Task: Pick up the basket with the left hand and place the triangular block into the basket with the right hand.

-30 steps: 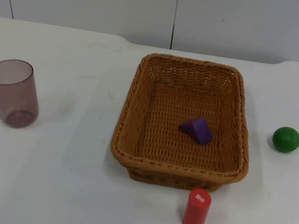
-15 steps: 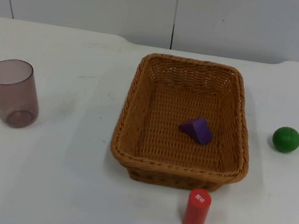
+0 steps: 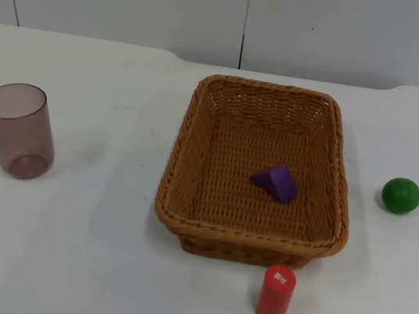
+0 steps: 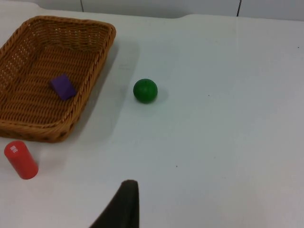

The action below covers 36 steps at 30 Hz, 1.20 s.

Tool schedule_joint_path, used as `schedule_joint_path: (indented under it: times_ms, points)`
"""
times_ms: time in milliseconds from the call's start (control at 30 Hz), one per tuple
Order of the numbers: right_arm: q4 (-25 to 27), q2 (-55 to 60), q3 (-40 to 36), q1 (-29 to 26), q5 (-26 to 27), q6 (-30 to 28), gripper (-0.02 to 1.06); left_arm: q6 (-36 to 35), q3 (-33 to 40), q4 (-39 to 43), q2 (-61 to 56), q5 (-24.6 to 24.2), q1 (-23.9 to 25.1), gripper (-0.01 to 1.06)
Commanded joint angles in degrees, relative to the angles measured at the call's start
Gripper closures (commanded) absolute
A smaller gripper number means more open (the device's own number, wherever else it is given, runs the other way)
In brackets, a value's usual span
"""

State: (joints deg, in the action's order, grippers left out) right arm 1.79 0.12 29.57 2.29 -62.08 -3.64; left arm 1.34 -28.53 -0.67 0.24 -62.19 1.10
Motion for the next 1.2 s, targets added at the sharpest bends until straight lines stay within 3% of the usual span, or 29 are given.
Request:
schedule_joint_path:
  times_ms: [0, 1167]
  points:
    - [0.0, -0.12, 0.0, 0.22, 0.32, -0.04, 0.0, -0.37, 0.27, -0.04, -0.24, 0.6, 0.09, 0.0]
    - [-2.41, -0.12, 0.0, 0.22, 0.32, 3.64, 0.0, -0.37, 0.27, -0.04, -0.24, 0.6, 0.09, 0.0]
